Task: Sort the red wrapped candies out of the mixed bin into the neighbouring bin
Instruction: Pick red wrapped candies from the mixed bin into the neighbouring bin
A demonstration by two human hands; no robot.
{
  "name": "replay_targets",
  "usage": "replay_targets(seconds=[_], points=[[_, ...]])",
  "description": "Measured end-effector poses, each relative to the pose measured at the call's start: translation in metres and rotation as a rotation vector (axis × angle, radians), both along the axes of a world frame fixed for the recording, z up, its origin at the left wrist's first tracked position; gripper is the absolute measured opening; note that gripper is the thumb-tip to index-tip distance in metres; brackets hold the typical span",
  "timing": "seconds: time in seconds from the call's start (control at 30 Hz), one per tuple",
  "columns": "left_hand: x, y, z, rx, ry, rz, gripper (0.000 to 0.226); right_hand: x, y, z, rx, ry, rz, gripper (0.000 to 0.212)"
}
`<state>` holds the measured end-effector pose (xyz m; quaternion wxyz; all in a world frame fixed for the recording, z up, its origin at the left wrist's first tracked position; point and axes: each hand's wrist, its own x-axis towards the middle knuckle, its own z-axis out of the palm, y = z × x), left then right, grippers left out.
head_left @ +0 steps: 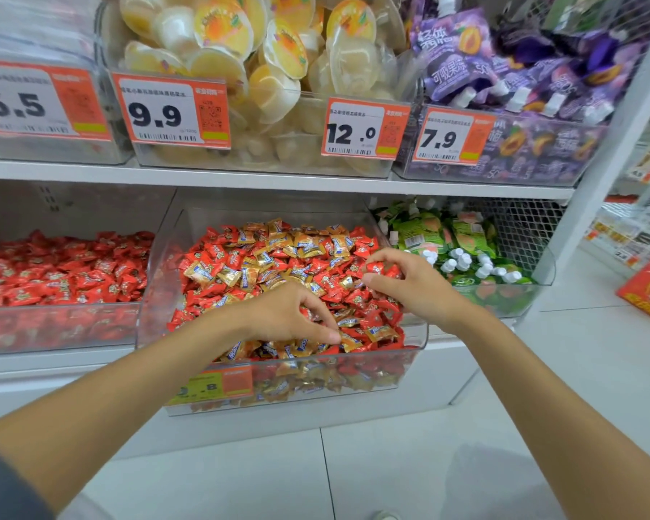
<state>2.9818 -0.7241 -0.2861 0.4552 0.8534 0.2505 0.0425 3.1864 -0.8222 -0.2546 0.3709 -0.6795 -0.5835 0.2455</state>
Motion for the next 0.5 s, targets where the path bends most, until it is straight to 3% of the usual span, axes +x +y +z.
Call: replay_targets(seconds=[0.2, 0.37, 0.5], points=[[0.009, -0.003, 0.0, -0.06, 0.038, -0.035, 0.006, -0.001, -0.002, -0.005, 0.015, -0.047, -0.046, 0.021], [0.001, 0.01, -0.002, -0.076, 0.012, 0.205, 0.02, -0.007, 0.012, -0.011, 0.012, -0.091, -0.013, 0.019], [-0.013, 0.026, 0.002, -0.154, -0.133, 0.392, 0.023, -0.018, 0.038, -0.029, -0.02, -0.233, -0.02, 0.015]])
